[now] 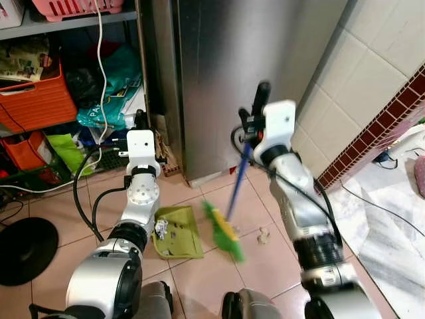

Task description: Sweep floor

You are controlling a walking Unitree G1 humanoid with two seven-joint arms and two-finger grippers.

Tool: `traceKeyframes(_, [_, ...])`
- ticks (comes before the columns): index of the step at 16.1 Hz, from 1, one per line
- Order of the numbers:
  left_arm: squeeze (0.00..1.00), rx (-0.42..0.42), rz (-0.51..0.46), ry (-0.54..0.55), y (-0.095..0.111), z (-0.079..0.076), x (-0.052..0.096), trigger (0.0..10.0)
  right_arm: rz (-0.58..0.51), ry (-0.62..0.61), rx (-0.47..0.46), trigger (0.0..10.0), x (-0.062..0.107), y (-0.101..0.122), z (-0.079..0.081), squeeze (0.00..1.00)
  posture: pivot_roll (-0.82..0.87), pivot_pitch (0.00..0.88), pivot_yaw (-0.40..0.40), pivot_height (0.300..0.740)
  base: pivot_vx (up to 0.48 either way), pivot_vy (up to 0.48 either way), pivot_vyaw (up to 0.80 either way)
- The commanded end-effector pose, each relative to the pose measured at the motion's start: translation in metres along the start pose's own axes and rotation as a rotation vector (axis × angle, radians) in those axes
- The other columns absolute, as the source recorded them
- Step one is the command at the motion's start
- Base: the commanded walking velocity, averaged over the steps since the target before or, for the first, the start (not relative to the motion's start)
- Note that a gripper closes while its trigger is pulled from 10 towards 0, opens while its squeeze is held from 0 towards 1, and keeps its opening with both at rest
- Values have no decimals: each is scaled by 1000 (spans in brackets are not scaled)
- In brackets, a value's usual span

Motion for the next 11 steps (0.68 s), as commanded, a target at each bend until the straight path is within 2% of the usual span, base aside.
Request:
traceKeyframes(1, [0,8,31,-17,-10,-3,6,10000,-51,-25,21,10000,2,13,-8,0,-117,58,-34,740,0,0,0])
traceKeyframes(6, [0,37,-10,-37,-18,1,30,10000,-6,-85,-40,10000,12,-5,-19,0,-68,0,-28,740,0,0,0])
traceKeyframes(9, [0,33,-6,-44,-23,4,41,10000,11,-104,-62,10000,13,-12,-23,0,-40,0,-28,740,0,0,0])
traceKeyframes(11, [0,31,-23,-59,-18,5,48,10000,19,-115,-67,10000,14,-15,-25,0,-21,0,-27,740,0,0,0])
Point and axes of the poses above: a point about 5 cm out from each wrist's last joint towards the gripper, its own x axis pointing back from the gripper into the wrist, its own y axis along the axis of the wrist's last joint, z = x × y, the point moved 6 cm from there along -x, pointing out of the wrist towards the gripper, and after that the axes turned 7 degrees about -x, right-handed, at the moved point
